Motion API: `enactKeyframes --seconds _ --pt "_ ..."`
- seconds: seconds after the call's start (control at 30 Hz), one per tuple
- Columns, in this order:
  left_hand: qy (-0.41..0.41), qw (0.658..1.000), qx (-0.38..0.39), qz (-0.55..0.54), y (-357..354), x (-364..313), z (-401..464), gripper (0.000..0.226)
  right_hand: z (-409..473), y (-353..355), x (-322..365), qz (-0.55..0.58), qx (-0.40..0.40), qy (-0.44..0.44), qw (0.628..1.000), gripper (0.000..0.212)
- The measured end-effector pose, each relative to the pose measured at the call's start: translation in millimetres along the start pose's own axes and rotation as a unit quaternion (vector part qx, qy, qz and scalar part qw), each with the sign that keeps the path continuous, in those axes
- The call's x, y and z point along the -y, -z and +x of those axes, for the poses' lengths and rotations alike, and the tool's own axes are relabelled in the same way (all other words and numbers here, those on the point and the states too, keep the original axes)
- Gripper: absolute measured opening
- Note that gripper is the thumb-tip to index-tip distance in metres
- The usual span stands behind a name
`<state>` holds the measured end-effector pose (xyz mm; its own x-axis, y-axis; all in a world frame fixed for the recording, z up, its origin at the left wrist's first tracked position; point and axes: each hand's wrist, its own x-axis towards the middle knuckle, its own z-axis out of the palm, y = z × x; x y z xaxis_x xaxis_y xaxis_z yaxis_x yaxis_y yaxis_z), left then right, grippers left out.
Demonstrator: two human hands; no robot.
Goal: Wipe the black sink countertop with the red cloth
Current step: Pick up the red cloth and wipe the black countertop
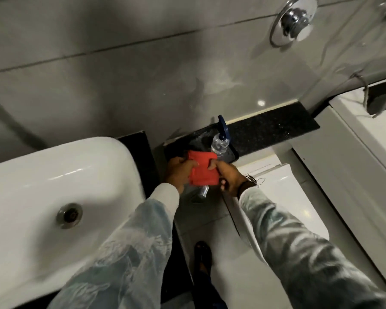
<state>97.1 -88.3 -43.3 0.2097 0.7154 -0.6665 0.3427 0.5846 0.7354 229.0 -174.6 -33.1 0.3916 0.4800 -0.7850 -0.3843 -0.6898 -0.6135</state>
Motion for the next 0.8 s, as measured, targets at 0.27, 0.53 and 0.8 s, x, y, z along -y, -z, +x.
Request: enactKeyframes --seconds 0.27,0.53,0.8 --pt "-0.074 0.997 0.004 -0.028 63.0 88.1 -139.0 0.026 -118.8 -6.3 -92.0 -0.128 0.071 -0.004 0.989 0.019" --pt "-0.081 0.988 -0.1 0.088 116.5 207.1 -197.0 0.031 -159.0 -51.7 -200.7 -0.262 0.003 0.019 0.965 0.035" --pt "-0.118 0.969 -0.161 0.148 115.0 245.0 -213.1 0.039 -156.2 -59.7 -210.9 -0.306 -0.121 0.125 0.936 0.021"
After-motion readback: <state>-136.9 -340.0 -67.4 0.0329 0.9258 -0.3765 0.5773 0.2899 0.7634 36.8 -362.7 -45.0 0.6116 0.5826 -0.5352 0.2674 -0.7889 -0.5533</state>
